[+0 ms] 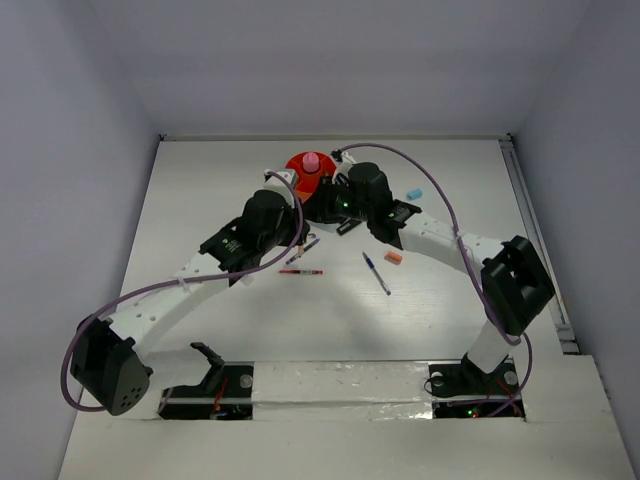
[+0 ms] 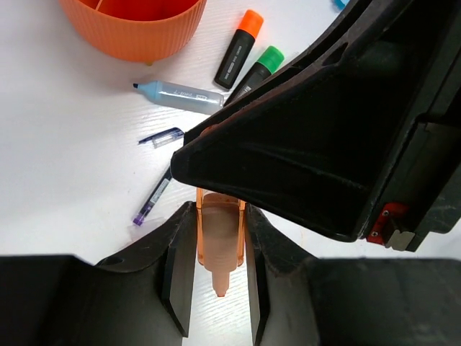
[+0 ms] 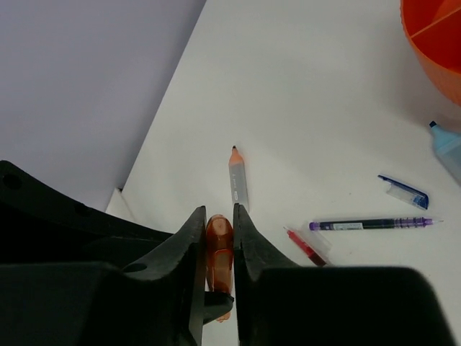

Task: Sort the stationery into containers
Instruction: Close the pen cap on the pen.

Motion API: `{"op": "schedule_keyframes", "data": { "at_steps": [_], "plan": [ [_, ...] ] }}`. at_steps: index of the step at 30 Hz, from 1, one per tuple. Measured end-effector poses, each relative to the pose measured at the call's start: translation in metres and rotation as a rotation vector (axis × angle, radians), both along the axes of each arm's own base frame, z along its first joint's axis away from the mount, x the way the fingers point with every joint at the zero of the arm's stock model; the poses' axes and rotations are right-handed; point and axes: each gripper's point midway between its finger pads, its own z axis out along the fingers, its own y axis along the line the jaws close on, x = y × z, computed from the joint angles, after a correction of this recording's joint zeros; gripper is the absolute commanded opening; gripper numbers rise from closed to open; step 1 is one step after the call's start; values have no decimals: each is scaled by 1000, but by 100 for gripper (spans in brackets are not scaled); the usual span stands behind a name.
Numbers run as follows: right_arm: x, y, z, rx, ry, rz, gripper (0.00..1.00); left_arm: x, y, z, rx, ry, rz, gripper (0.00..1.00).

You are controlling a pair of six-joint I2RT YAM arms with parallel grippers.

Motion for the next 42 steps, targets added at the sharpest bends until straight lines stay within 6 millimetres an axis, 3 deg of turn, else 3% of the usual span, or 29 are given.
{"op": "schedule_keyframes", "data": {
  "at_steps": [2, 4, 6, 7, 10, 17, 27, 33, 37, 42],
  "plan": [
    [1, 0, 0, -3, -2, -9, 5, 0, 0, -2, 3, 3, 0, 0],
    [3, -2, -1, -9, -7, -24, 3, 1, -1, -2, 4, 5, -1, 9],
    [5, -5, 0, -14, -15, -42, 2, 1, -2, -1, 1, 3, -4, 22],
    [6, -6, 2, -18, -24, -51, 1, 1, -3, 1, -3, 1, -7, 38],
    [8, -12, 8, -42, -61, -78, 0, 1, -3, 4, -8, -8, -9, 64],
    [10, -29, 27, -73, -129, -131, 0, -12, 5, 31, -113, -85, 5, 65],
    [-15, -46, 63, 39, -146, -70, 0, -26, 11, 34, -278, -128, 46, 57],
    [-20, -61, 79, 86, -153, -58, 0, -37, 18, 50, -398, -200, 61, 57],
    [-23, -62, 86, 100, -168, -51, 0, -36, 12, 62, -442, -227, 34, 59],
    [-24, -62, 81, 93, -161, -51, 0, -32, -4, 47, -426, -174, -16, 60]
  ]
}}
